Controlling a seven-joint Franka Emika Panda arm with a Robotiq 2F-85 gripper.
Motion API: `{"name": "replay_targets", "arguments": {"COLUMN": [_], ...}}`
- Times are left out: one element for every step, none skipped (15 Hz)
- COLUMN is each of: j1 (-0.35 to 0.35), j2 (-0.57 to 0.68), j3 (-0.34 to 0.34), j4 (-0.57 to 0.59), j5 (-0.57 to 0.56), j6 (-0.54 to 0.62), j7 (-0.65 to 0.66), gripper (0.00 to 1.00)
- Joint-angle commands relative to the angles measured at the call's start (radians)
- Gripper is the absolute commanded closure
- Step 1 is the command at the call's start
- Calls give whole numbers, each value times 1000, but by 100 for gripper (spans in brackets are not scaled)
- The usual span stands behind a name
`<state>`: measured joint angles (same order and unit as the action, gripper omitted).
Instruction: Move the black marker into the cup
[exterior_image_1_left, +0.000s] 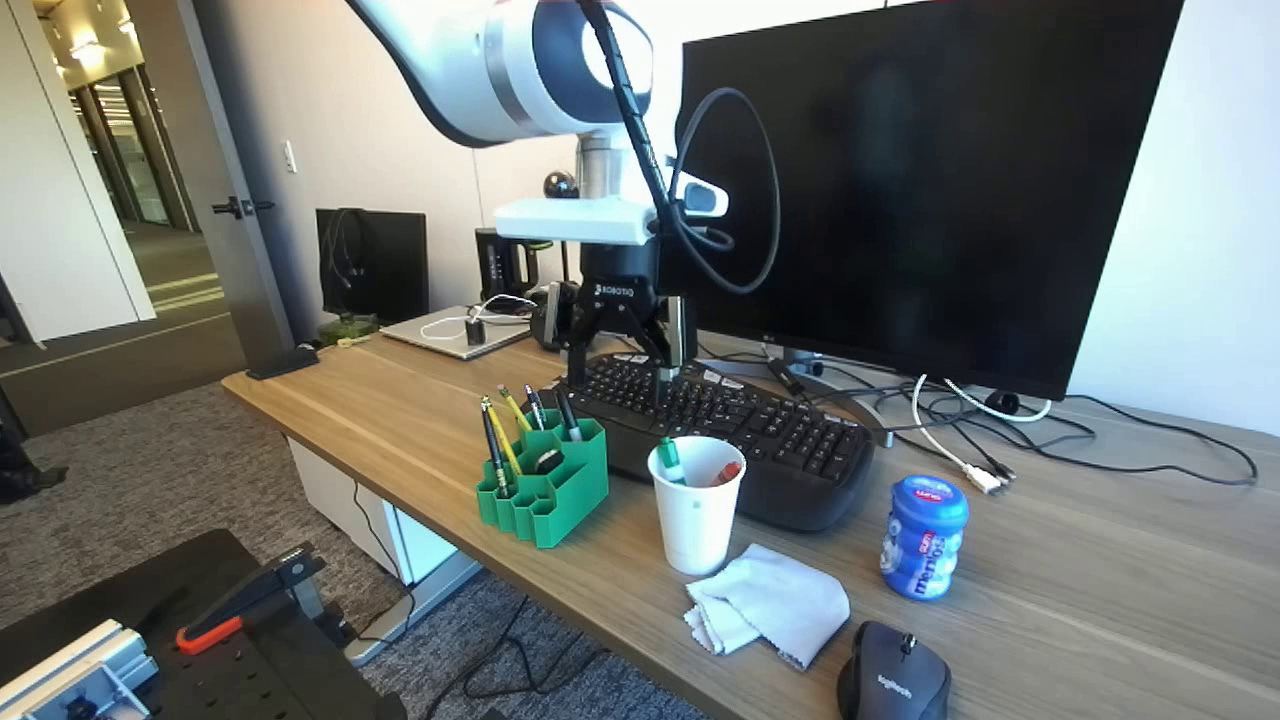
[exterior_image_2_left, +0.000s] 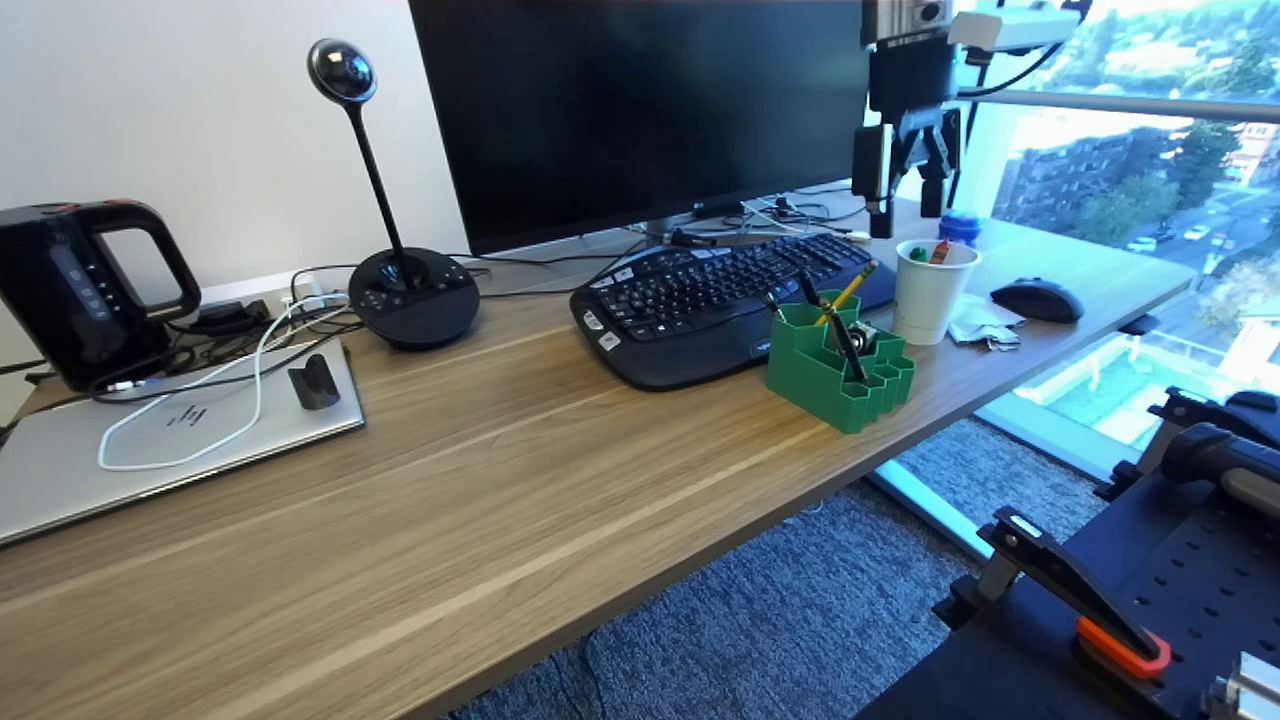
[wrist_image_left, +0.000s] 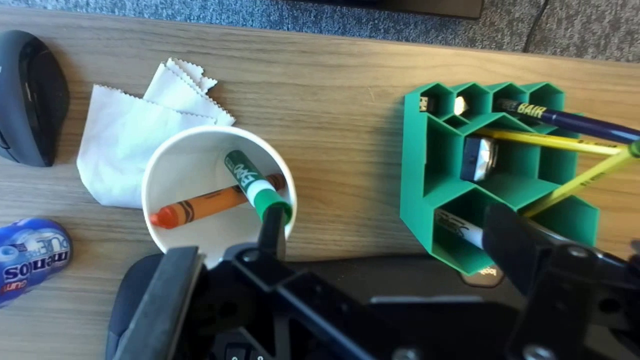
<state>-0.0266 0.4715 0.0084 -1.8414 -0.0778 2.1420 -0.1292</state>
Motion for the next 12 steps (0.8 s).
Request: {"name": "replay_targets", "arguments": {"j1": [-5,-3,-1,0,2,5,9,13,16,18,20,23], "j2": [-49,-53,-56,-59,-59,-59,-56,-53,-45,-41,-38,-33], "j3": [24,29,33,38,41,43,43,42,42,43,43,43], "j4": [-29,-32,-37,-42,-46,-50,-56,-59,-55,-56,-59,-60], "j5": [32,34,37,42,49,52,50,49,52,54,57,58], "j6": [-20,-16,-14,-11,-4,11,35,64,78,95,115,135], "j7": [-51,-59,-68,-77,-77,-71,-62,-52,-45,-41,-36,-30], "gripper": [0,0,0,0,0,0,0,0,0,0,0,0]}}
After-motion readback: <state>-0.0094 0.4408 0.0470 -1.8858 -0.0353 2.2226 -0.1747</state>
